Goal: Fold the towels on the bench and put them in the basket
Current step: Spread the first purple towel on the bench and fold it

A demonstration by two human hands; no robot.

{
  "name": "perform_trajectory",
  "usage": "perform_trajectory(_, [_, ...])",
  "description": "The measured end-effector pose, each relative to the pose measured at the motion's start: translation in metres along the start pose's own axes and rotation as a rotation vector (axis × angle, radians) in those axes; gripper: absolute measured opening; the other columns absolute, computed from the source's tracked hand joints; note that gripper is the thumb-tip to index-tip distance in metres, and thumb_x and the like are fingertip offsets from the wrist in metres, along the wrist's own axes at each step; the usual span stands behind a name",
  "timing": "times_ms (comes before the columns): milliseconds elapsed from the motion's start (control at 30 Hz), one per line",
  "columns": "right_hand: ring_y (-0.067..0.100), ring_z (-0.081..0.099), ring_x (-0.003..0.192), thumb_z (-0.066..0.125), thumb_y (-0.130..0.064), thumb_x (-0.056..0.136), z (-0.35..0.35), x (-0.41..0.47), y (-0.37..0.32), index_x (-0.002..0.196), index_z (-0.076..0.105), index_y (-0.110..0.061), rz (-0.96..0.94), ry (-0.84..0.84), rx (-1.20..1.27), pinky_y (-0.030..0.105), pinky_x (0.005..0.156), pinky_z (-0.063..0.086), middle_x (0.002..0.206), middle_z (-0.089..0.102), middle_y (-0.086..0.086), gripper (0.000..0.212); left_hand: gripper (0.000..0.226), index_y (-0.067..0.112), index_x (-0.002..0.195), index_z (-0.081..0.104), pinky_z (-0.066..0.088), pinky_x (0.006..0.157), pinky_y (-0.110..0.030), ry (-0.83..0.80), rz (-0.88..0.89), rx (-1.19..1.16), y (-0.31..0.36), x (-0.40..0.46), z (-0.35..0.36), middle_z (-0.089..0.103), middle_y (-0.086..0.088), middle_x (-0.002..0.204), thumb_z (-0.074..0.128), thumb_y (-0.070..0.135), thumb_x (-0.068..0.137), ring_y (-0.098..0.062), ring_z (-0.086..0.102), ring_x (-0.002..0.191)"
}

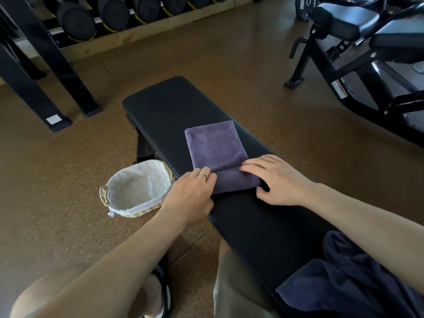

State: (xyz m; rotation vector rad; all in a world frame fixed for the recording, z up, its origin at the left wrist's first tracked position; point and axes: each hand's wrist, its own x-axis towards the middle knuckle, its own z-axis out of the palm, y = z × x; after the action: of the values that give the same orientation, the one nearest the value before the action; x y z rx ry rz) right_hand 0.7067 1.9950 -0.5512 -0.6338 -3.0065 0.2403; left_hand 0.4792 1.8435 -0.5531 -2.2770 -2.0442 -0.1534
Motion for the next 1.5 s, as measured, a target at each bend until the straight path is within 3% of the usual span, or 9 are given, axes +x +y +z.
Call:
perform_trajectory(167, [0.01, 0.061, 0.109, 0.068, -0.022, 0.083, -0.003, 0.008, -0.004, 0.126, 0.062, -0.026, 0.153, 0.082, 0.203, 0.032, 0.105, 0.045, 0.115, 0.069, -0.01, 0.044, 0.013, 0.014, 0.08, 0.051, 0.042, 0.057, -0.035, 0.029, -0.031, -0.077, -0.002, 0.007, -0.012, 0.056, -0.005, 0.075, 0.063, 0.013, 0.078, -0.026, 0.056, 0.063])
perform_trajectory(400, [0.014, 0.064, 0.088, 0.05, -0.019, 0.102, -0.012, 0.029, -0.007, 0.107, 0.06, -0.023, 0.513, 0.09, 0.604, 0.036, 0.077, 0.052, 0.096, 0.067, 0.001, 0.012, 0.011, 0.016, 0.111, 0.048, 0.043, 0.08, -0.041, -0.006, -0.254, -0.529, -0.025, 0.014, -0.012, 0.058, -0.002, 0.1, 0.041, 0.016, 0.103, -0.025, 0.054, 0.089])
perform_trajectory(733, [0.02, 0.064, 0.087, 0.05, -0.03, 0.105, 0.008, 0.068, -0.011, 0.108, 0.057, -0.019, 0.74, 0.191, 0.457, 0.03, 0.076, 0.046, 0.095, 0.065, 0.0, 0.014, 0.011, 0.02, 0.098, 0.051, 0.049, 0.074, -0.043, 0.087, -0.523, -0.765, -0.052, 0.038, 0.013, 0.062, 0.002, 0.086, 0.044, 0.022, 0.106, -0.02, 0.057, 0.084])
perform_trajectory(900, [0.022, 0.061, 0.076, 0.053, -0.02, 0.102, 0.024, 0.067, -0.018, 0.114, 0.051, -0.012, 0.631, 0.357, 0.289, 0.044, 0.086, 0.053, 0.087, 0.061, 0.002, 0.014, 0.009, 0.014, 0.108, 0.053, 0.041, 0.08, -0.036, 0.091, -0.503, -0.63, -0.05, 0.047, 0.017, 0.056, -0.004, 0.102, 0.045, 0.017, 0.105, -0.024, 0.053, 0.097])
perform_trajectory(1033, [0.022, 0.063, 0.074, 0.054, -0.019, 0.101, 0.029, 0.07, -0.022, 0.11, 0.049, -0.015, 0.598, 0.407, 0.206, 0.045, 0.085, 0.055, 0.084, 0.061, 0.002, 0.012, 0.01, 0.015, 0.112, 0.05, 0.052, 0.081, -0.051, 0.035, -0.481, -0.501, -0.047, 0.045, 0.016, 0.047, -0.008, 0.11, 0.044, 0.02, 0.106, -0.032, 0.058, 0.089])
perform_trajectory(1167, [0.017, 0.054, 0.082, 0.056, -0.017, 0.1, 0.031, 0.071, -0.024, 0.118, 0.05, -0.016, 0.569, 0.407, 0.159, 0.041, 0.08, 0.057, 0.109, 0.056, 0.01, 0.019, 0.032, 0.014, 0.102, 0.053, 0.052, 0.065, -0.046, 0.086, -0.282, -0.1, -0.041, 0.048, 0.005, 0.052, -0.01, 0.101, 0.07, 0.0, 0.079, -0.034, 0.059, 0.075])
perform_trajectory(1267, [0.024, 0.054, 0.089, 0.06, -0.006, 0.092, 0.03, 0.071, -0.019, 0.11, 0.056, -0.014, 0.403, 0.421, 0.008, 0.041, 0.08, 0.054, 0.108, 0.05, 0.011, 0.019, 0.012, 0.015, 0.103, 0.058, 0.051, 0.076, -0.044, 0.159, -0.007, -0.033, -0.027, 0.044, 0.002, 0.058, -0.007, 0.102, 0.055, 0.022, 0.093, -0.03, 0.06, 0.088])
perform_trajectory(1333, [0.027, 0.055, 0.095, 0.061, -0.003, 0.087, 0.028, 0.071, -0.015, 0.102, 0.062, -0.011, 0.239, 0.422, -0.112, 0.043, 0.086, 0.05, 0.106, 0.055, 0.01, 0.016, 0.031, 0.014, 0.114, 0.057, 0.051, 0.089, -0.041, 0.057, 0.013, -0.037, -0.022, 0.036, 0.007, 0.058, -0.008, 0.116, 0.052, 0.037, 0.093, -0.028, 0.058, 0.102])
perform_trajectory(1500, [0.025, 0.058, 0.114, 0.056, -0.017, 0.087, 0.017, 0.058, -0.006, 0.113, 0.067, -0.01, 0.029, 0.295, -0.142, 0.038, 0.104, 0.043, 0.121, 0.065, 0.006, 0.029, 0.045, 0.009, 0.122, 0.058, 0.051, 0.094, -0.039, -0.011, -0.023, 0.045, -0.024, 0.032, 0.012, 0.059, -0.012, 0.124, 0.06, 0.018, 0.078, -0.032, 0.059, 0.109])
